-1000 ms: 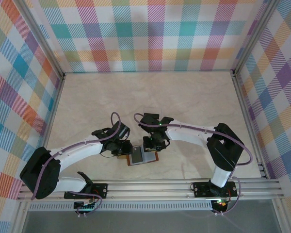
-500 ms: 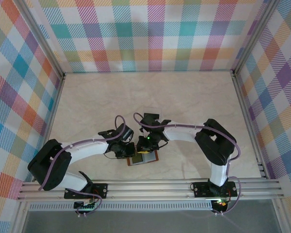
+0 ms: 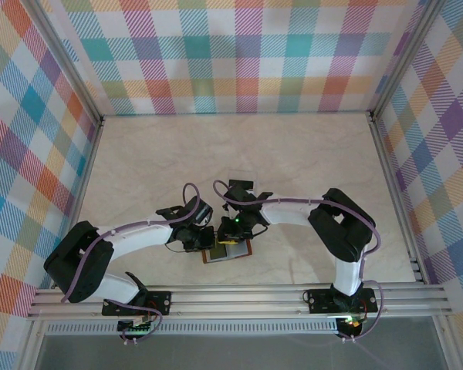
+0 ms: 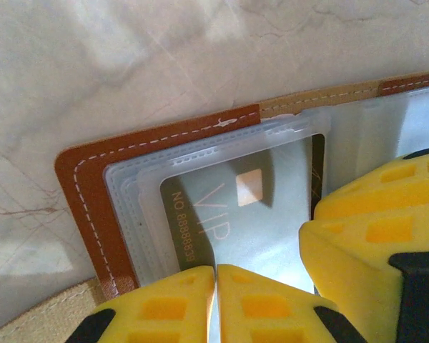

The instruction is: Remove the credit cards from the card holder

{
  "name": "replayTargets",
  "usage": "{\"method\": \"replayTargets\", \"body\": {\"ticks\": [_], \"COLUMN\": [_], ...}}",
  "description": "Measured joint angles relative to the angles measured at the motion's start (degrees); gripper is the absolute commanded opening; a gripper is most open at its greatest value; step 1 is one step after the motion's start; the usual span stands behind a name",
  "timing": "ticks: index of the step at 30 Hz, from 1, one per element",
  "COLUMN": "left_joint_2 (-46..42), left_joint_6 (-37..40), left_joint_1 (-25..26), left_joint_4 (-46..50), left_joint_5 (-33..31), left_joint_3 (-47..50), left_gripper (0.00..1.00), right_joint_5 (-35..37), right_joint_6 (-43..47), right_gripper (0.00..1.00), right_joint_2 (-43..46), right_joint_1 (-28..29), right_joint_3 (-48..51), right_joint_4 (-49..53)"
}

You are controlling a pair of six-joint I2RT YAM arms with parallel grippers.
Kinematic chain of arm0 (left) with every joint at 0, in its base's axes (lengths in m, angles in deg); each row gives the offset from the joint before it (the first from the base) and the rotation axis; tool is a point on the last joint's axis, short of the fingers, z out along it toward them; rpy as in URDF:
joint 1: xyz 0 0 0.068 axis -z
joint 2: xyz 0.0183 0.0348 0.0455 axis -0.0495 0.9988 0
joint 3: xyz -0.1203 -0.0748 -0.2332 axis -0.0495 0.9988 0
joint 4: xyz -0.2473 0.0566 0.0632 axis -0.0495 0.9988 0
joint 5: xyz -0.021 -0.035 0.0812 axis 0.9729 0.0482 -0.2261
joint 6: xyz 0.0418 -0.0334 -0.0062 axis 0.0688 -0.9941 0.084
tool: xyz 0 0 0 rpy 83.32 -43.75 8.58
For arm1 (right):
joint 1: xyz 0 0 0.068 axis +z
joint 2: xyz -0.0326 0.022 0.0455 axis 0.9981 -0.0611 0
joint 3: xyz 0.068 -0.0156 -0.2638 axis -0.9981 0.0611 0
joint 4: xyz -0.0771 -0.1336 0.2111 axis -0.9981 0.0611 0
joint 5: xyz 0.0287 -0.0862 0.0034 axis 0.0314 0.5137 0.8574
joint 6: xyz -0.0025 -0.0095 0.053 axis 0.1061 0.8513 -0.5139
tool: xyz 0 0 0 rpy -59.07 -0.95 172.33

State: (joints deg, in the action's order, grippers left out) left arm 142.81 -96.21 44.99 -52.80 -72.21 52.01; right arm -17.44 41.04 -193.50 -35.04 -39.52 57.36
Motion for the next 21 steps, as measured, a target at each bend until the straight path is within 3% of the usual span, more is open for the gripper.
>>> {"method": "replayTargets", "body": {"ticks": [11, 21], "left_joint_2": [-0.4, -0.9], "left_joint_6": [1.2, 1.3], "left_joint_1": [0.2, 0.2], "left_joint_4": [1.0, 2.1], "left_joint_5": [-2.1, -3.5], "left_joint_3": [-0.3, -0.3], "left_gripper": [0.14, 0.14], "right_joint_5": [2.9, -1.7], "right_joint_6": [0.2, -2.8], "right_gripper": [0.22, 0.2], "right_joint_2": [1.6, 3.0], "right_joint_1": [-0.1, -0.1], "right_joint_3": [0.0, 1.9], "right_joint_4": [4.4, -2.3]}}
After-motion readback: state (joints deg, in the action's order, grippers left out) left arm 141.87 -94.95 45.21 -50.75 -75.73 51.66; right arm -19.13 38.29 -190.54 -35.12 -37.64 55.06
